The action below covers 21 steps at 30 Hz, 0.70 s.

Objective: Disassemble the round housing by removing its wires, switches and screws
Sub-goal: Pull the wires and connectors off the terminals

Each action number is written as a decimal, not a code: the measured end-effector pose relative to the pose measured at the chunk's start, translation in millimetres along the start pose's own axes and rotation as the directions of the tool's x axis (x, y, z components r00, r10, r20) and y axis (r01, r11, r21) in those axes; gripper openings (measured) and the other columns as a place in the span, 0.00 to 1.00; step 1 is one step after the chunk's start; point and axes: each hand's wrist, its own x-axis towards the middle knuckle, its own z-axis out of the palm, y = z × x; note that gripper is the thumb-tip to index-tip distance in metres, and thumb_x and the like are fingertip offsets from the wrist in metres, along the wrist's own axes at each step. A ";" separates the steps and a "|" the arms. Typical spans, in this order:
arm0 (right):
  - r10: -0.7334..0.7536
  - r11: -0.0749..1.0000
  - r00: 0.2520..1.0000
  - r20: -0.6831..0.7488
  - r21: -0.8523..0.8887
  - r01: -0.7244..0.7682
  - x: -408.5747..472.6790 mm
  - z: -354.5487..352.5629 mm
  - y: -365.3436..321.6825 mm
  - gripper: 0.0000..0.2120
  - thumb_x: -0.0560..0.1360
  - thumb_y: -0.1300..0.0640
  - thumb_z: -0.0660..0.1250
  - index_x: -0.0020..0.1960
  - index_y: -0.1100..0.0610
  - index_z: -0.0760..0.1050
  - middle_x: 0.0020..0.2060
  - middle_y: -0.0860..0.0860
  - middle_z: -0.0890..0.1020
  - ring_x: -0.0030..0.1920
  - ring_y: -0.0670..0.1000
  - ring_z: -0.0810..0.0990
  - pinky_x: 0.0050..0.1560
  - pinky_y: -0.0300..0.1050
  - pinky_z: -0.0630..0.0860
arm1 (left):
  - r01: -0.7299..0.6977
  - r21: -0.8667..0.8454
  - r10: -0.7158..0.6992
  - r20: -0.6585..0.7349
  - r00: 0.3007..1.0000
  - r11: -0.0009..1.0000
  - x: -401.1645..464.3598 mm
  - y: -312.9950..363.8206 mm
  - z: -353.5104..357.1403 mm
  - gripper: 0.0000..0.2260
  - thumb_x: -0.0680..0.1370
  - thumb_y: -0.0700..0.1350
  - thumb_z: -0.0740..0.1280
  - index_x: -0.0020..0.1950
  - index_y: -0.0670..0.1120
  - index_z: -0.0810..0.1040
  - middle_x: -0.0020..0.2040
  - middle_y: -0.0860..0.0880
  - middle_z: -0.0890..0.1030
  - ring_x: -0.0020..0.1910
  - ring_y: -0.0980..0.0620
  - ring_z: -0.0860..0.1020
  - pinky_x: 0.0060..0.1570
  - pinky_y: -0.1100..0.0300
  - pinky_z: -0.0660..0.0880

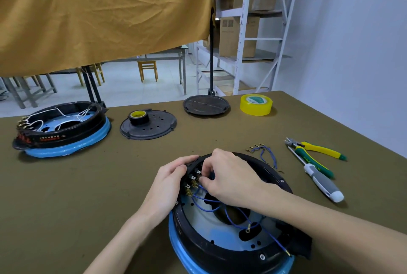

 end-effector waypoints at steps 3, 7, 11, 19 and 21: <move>-0.010 0.997 1.000 -0.013 0.075 0.011 -3.2 6.5 4.9 0.09 0.78 0.48 0.67 0.42 0.50 0.77 0.42 0.43 0.70 0.47 0.49 0.74 0.46 0.47 0.72 | -0.012 0.021 0.012 -0.007 1.000 1.000 -0.2 -1.6 -1.2 0.21 0.86 0.38 0.55 0.62 0.55 0.84 0.58 0.57 0.86 0.61 0.57 0.82 0.65 0.54 0.76; -0.021 0.997 0.998 -0.056 0.070 0.025 -2.9 12.0 6.4 0.09 0.79 0.49 0.67 0.40 0.50 0.77 0.41 0.43 0.69 0.45 0.47 0.72 0.43 0.44 0.67 | -0.014 0.026 0.015 -0.021 1.000 1.000 1.9 -4.4 -1.4 0.20 0.85 0.38 0.56 0.63 0.55 0.84 0.57 0.57 0.86 0.60 0.53 0.83 0.66 0.49 0.77; -0.020 0.998 0.997 -0.079 0.053 0.024 -2.2 13.3 7.5 0.09 0.78 0.48 0.67 0.41 0.50 0.77 0.41 0.43 0.69 0.45 0.46 0.70 0.43 0.44 0.65 | -0.015 0.023 0.016 -0.014 1.000 1.000 3.8 -5.0 -0.5 0.19 0.85 0.39 0.56 0.63 0.55 0.84 0.58 0.58 0.86 0.61 0.57 0.82 0.66 0.55 0.76; -0.018 0.999 0.997 -0.076 0.041 0.022 -2.8 14.5 8.8 0.09 0.79 0.47 0.67 0.42 0.49 0.77 0.41 0.43 0.69 0.44 0.46 0.70 0.37 0.40 0.62 | -0.024 0.006 0.024 -0.007 1.000 1.000 3.1 -5.8 -1.5 0.17 0.86 0.41 0.58 0.63 0.56 0.84 0.58 0.61 0.86 0.60 0.63 0.81 0.61 0.62 0.75; -0.013 0.999 0.997 -0.074 0.037 0.015 -3.3 14.9 9.2 0.09 0.79 0.46 0.66 0.42 0.47 0.76 0.42 0.43 0.69 0.44 0.46 0.70 0.39 0.43 0.63 | -0.024 -0.003 0.024 -0.007 1.000 1.000 3.3 -5.6 -0.8 0.17 0.86 0.41 0.59 0.64 0.56 0.84 0.58 0.61 0.86 0.60 0.63 0.81 0.59 0.64 0.75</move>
